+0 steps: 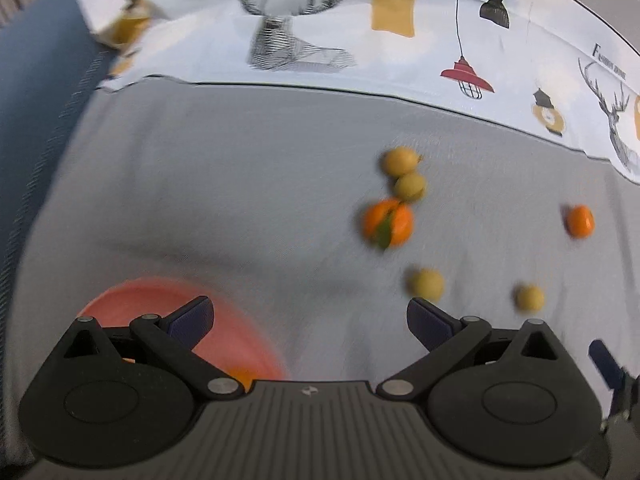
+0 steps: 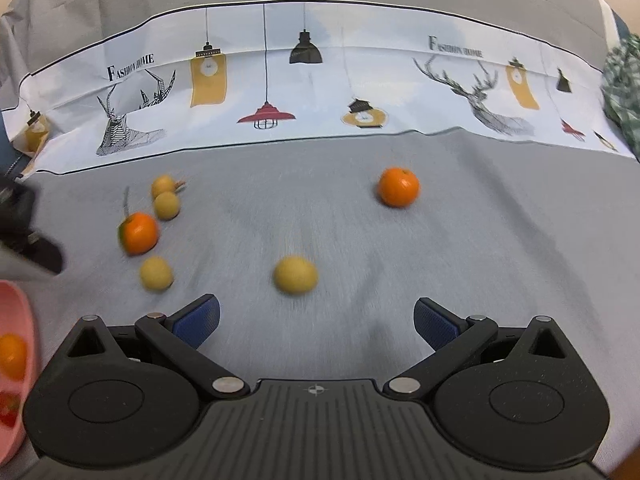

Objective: Organize fruits
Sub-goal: 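Grasp a leafy orange with the left tool while the right tool grasps a yellow-green fruit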

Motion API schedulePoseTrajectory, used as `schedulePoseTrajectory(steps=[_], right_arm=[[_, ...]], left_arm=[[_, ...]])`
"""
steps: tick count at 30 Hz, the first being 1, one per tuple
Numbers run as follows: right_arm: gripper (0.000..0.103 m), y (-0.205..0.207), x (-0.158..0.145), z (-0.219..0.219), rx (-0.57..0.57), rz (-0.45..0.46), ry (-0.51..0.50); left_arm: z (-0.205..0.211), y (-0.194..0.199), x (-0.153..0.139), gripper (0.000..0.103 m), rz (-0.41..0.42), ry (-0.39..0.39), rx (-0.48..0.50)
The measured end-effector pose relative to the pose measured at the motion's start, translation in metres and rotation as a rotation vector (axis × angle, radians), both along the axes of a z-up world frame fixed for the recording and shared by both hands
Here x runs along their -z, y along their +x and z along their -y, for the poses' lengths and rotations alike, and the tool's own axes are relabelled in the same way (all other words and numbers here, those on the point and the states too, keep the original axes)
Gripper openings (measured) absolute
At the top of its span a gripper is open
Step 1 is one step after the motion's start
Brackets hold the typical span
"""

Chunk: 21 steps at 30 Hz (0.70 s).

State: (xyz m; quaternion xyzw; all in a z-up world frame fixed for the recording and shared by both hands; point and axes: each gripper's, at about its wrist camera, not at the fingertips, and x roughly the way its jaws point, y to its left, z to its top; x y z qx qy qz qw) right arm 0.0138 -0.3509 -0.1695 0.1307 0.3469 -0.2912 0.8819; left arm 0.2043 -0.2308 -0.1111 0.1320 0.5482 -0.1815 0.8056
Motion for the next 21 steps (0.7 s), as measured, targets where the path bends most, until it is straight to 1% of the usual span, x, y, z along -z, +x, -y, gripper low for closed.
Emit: schedulePoseTrajectory(steps=[3,5,6,7,9,10,11,14,18,20,21], right_arm=[[0.102,0.019,0.015,0.013,0.008,-0.018,-0.036],[0.102,0.029,0.033,0.021,-0.004,-0.051,-0.05],[0.102,0.025,0.038,0.023,-0.002,0.003,-0.054],[0.102,0.024,0.041,0.023,0.005,0.02,-0.056],[0.102,0.023,0.042,0.021,-0.002,0.026,-0.074],[0.102,0.023,0.042,0.022,-0.002,0.029,-0.07],[0.102,0.023,0.043,0.023,-0.002,0.035,-0.065],[0.102,0.023,0.043,0.022,-0.003,0.037,-0.072],[0.102,0.022,0.043,0.021,0.0,0.04,-0.076],[0.102,0.022,0.041,0.021,0.008,0.025,-0.06],[0.093,0.02,0.038,0.02,0.009,0.024,-0.046]], left_arm=[[0.029,0.02,0.019,0.103,0.031,0.028,0.019],[0.045,0.03,0.034,0.103,0.032,0.048,0.049],[0.05,0.034,0.041,0.103,0.03,0.06,0.056],[0.054,0.038,0.048,0.103,0.022,0.059,0.066],[0.06,0.045,0.062,0.103,0.002,0.075,0.073],[0.059,0.048,0.065,0.103,0.004,0.055,0.07],[0.056,0.048,0.065,0.103,0.02,0.028,0.055],[0.056,0.052,0.066,0.103,0.027,0.022,0.05],[0.056,0.053,0.066,0.103,0.024,0.025,0.077],[0.058,0.057,0.066,0.102,0.01,0.045,0.085],[0.058,0.056,0.063,0.092,0.01,0.056,0.079]])
